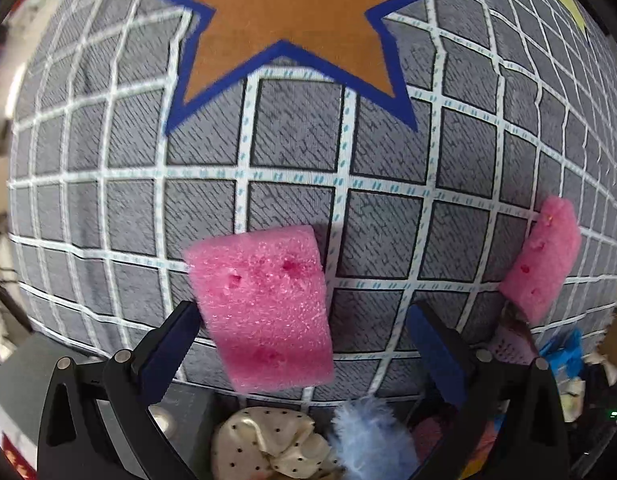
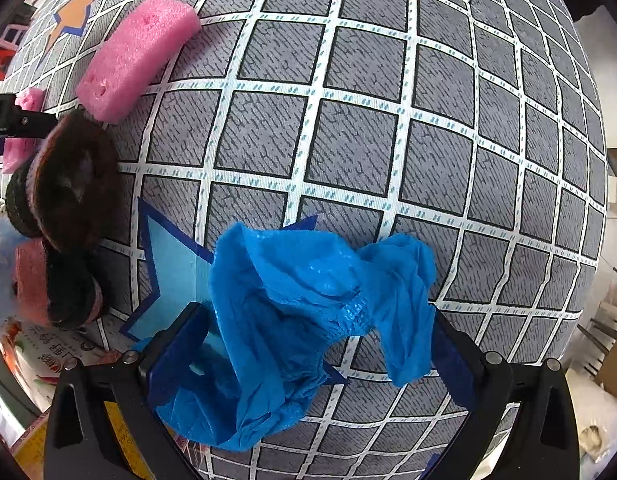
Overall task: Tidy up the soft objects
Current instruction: 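Grasp the pink foam sponge with the left tool while the right tool grasps the blue bag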
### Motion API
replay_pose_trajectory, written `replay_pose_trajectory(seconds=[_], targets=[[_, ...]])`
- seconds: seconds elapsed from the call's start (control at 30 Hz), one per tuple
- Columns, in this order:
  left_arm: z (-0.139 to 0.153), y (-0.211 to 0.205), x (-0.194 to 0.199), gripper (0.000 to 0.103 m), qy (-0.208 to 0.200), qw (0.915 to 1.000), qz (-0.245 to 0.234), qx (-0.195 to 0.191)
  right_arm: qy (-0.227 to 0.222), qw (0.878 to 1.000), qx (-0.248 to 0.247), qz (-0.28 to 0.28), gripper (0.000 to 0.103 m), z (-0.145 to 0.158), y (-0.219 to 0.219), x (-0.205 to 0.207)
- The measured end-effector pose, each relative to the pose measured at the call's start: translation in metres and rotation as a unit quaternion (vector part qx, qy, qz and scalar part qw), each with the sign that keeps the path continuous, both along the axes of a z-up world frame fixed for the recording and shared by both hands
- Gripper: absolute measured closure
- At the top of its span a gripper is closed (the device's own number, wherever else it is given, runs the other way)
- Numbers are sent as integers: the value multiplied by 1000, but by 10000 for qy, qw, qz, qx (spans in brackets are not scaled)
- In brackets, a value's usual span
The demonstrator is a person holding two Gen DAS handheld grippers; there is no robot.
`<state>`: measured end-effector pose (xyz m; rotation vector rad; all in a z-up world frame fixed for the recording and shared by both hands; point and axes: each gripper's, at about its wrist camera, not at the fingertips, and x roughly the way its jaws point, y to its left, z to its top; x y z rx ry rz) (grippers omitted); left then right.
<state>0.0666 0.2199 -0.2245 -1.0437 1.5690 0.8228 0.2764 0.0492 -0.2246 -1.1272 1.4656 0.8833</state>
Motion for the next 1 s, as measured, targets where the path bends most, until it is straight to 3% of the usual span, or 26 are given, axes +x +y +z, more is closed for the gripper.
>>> replay_pose_trajectory(seconds=[0.37, 0.43, 0.47, 0.5, 0.53, 0.57, 0.63, 0.83, 1.0], targets=[[-18, 12, -13, 4, 78, 9994, 309, -152, -22, 10000, -13, -44, 3, 5, -8, -1], [-11, 5, -12, 16, 9, 9998, 210, 47, -44, 10000, 33, -25, 15, 9, -12, -7], [-3, 0, -9, 30, -37, 9998, 89, 168, -60, 10000, 60, 5, 27, 12, -12, -9], [2, -2, -8, 53, -84, 9996, -31, 259, -76, 9999, 86, 43, 42, 16, -13, -11], [6, -5, -5, 53, -182, 9991, -194, 339, -97, 9998, 120, 84, 51, 20, -15, -14], [11, -7, -5, 53, -258, 9983, -274, 435, -119, 9998, 147, 117, 69, 23, -17, -16], [22, -11, -4, 53, -329, 9962, -384, 704, -35, 9998, 193, 26, 82, 27, -21, -15], [79, -29, -6, 53, -667, 9829, -733, 1553, 57, 9960, 595, -664, 82, 55, -47, 3], [125, -53, -18, 53, -1070, 9717, -855, 1926, -41, 9903, 905, -1059, 82, 88, -72, 16]])
